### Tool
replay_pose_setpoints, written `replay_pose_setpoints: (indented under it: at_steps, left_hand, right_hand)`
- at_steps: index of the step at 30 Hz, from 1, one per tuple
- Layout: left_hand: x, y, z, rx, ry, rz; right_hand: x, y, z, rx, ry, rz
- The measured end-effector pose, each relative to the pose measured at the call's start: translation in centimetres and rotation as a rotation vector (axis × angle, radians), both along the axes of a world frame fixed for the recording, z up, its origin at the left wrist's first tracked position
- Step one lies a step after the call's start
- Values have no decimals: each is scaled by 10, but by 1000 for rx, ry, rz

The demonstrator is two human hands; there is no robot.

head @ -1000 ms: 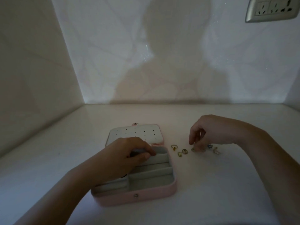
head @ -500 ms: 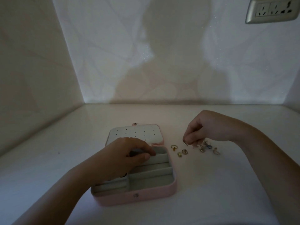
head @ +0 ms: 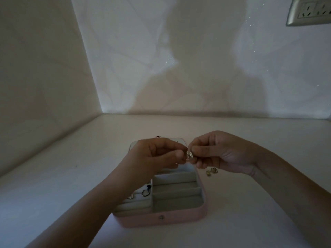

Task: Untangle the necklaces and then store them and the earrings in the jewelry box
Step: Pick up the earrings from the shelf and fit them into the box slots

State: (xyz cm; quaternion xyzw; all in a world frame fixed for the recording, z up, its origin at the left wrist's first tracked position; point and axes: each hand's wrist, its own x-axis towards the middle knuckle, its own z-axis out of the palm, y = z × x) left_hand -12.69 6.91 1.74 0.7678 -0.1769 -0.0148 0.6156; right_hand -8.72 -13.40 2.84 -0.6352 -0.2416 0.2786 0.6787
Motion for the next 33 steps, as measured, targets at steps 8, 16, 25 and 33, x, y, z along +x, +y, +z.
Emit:
replay_pose_setpoints:
  at_steps: [8,16,25,33]
  left_hand:
    - [0,2,4,-52,127,18]
    - [0,11,11,20,185,-6]
    - [1,20,15,33,196,-30]
    - [1,20,16,-102,236,-110]
  right_hand:
    - [-10,9,-6,-254,-766,-242]
    - [-8,20,-21,-365,-1518,-364]
    - [-9,25,-24,-260,-1503,-412]
    - [-14,25,-20,-156,-1513,-503]
